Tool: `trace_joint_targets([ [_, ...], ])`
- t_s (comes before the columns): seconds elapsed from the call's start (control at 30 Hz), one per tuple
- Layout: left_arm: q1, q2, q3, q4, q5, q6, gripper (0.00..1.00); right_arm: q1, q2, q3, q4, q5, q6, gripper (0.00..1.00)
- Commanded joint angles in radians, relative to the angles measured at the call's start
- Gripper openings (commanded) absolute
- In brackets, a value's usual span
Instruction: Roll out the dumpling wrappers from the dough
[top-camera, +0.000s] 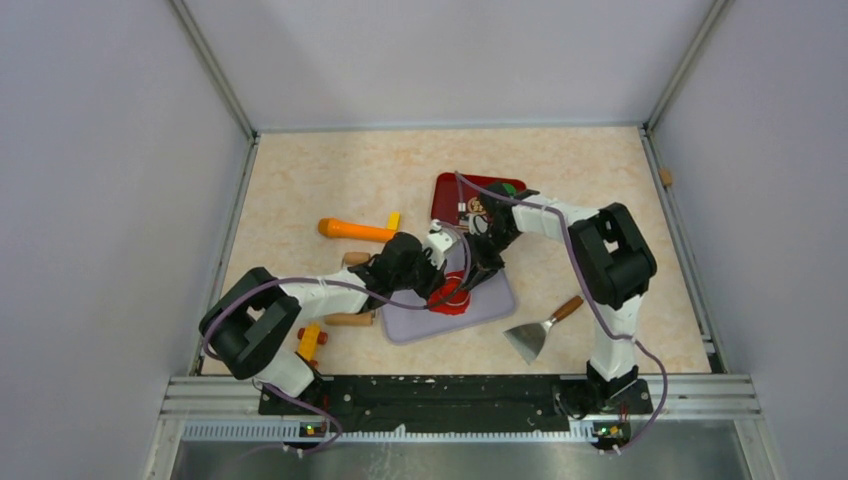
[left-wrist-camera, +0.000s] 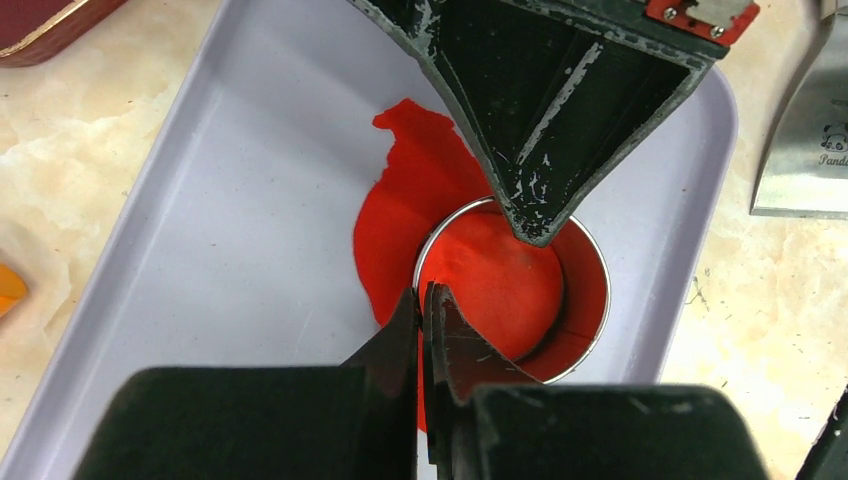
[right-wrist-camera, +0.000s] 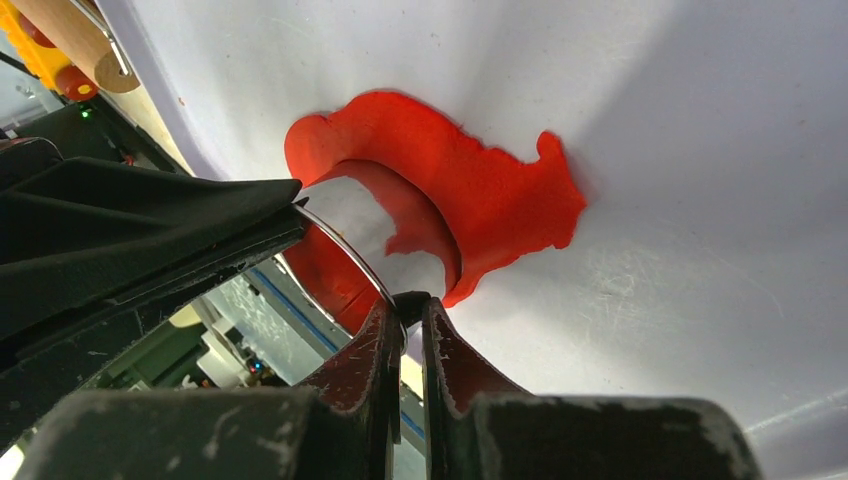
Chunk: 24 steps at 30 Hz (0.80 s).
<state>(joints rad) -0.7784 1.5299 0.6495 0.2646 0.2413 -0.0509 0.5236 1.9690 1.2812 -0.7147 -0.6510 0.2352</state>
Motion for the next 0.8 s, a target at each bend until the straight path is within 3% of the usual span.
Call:
trace_joint_targets([
  [0.0, -0.118, -0.004, -0.047, -0.175, 0.283, -0.035, 0.00, 0.019, 0.107, 0.060, 0.405, 0.203, -0.017, 0.00],
  [0.4, -0.070, -0.055, -0.009, -0.216, 0.257, -0.022, 0.00, 0.020, 0.057, 0.047, 0.323, 0.235, -0.090, 0.00],
  [0.53, -0.033, -0.119, 0.010, -0.257, 0.251, 0.014, 0.04, 0.019, 0.028, 0.037, 0.301, 0.235, -0.113, 0.06],
  [0.77, 0.013, -0.244, 0.069, -0.373, 0.191, 0.042, 0.38, 0.021, -0.012, 0.035, 0.259, 0.237, -0.144, 0.23],
])
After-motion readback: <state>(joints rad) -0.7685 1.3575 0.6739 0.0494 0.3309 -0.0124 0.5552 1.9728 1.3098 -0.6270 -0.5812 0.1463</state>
